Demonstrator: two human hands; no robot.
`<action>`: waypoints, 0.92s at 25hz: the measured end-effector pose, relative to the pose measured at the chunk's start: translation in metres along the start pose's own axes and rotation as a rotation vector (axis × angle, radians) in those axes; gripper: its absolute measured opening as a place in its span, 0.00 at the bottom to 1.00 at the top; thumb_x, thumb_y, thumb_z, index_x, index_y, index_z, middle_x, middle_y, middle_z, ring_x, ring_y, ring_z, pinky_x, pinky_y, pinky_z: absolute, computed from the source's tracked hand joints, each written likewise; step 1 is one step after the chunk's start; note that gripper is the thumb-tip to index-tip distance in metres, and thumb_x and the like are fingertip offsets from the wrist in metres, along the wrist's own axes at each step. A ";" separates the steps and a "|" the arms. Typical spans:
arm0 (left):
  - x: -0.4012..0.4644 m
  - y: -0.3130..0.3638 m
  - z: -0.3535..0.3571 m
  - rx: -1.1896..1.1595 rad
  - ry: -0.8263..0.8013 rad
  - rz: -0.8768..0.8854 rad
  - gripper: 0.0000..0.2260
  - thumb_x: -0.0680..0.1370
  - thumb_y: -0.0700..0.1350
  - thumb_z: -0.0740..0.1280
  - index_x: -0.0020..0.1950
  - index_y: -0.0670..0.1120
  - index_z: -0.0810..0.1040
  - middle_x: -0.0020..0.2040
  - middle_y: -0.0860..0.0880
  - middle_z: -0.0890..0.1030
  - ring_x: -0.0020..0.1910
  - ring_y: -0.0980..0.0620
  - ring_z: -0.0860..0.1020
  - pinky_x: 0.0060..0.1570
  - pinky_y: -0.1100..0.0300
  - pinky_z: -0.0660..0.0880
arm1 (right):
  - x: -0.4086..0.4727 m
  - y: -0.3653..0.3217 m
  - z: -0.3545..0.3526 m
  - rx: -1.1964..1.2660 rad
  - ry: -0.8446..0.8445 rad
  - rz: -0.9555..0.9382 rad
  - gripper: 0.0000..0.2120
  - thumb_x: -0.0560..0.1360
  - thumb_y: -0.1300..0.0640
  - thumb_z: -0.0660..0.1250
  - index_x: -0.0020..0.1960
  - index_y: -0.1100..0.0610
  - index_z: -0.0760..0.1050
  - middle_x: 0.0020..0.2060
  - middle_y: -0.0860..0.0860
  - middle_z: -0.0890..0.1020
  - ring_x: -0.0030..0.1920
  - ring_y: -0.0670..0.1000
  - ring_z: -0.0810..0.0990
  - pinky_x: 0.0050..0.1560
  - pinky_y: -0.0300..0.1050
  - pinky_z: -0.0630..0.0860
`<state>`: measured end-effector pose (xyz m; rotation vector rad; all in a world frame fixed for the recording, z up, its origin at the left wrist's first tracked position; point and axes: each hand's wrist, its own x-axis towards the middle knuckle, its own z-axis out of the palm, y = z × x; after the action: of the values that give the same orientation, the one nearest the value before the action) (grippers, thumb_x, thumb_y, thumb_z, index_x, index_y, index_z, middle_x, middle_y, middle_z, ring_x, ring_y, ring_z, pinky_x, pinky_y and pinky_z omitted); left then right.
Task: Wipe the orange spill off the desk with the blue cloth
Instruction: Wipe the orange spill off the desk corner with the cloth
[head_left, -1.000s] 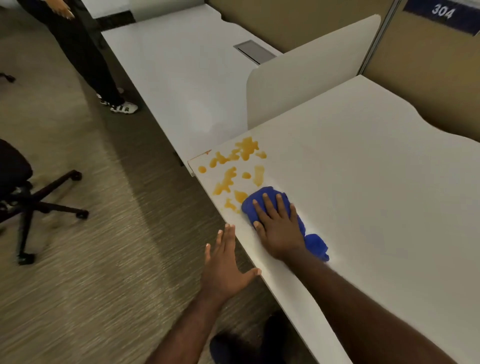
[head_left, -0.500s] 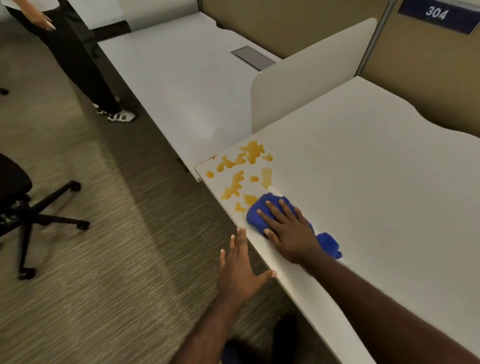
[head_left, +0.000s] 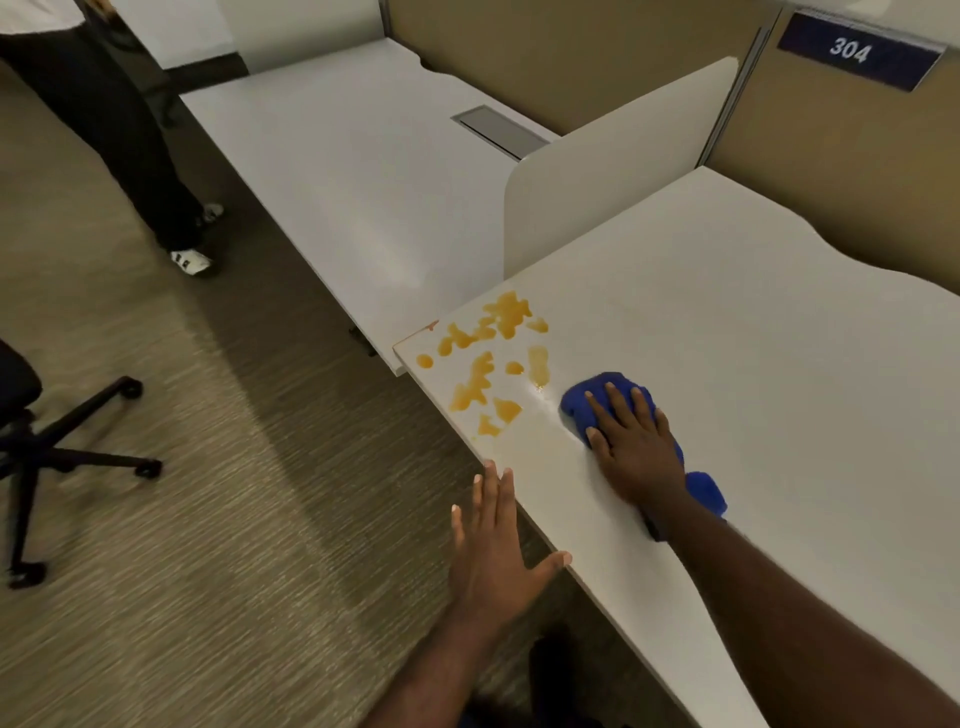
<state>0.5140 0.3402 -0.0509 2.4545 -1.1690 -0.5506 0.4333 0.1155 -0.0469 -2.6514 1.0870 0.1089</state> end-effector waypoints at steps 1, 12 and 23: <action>0.001 -0.001 0.000 0.020 0.004 0.023 0.51 0.70 0.75 0.58 0.80 0.51 0.35 0.78 0.52 0.28 0.77 0.51 0.31 0.73 0.45 0.34 | 0.011 -0.008 -0.003 0.020 0.006 0.036 0.26 0.82 0.44 0.44 0.77 0.42 0.41 0.79 0.47 0.43 0.78 0.53 0.37 0.76 0.55 0.39; 0.017 -0.015 0.020 -0.023 0.014 0.120 0.50 0.71 0.77 0.57 0.78 0.56 0.31 0.79 0.56 0.31 0.79 0.54 0.33 0.75 0.45 0.36 | 0.083 -0.010 -0.010 0.052 0.040 0.055 0.27 0.81 0.43 0.44 0.78 0.43 0.42 0.79 0.48 0.45 0.78 0.55 0.39 0.75 0.56 0.40; 0.019 -0.020 0.025 0.049 0.018 0.144 0.49 0.72 0.76 0.57 0.81 0.49 0.42 0.82 0.51 0.38 0.80 0.50 0.39 0.74 0.36 0.43 | 0.116 -0.002 -0.011 0.005 0.032 -0.145 0.26 0.81 0.43 0.45 0.78 0.44 0.45 0.79 0.49 0.47 0.78 0.55 0.41 0.75 0.56 0.42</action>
<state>0.5260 0.3333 -0.0852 2.3860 -1.3533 -0.4631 0.5172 0.0352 -0.0561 -2.7253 0.8997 0.0354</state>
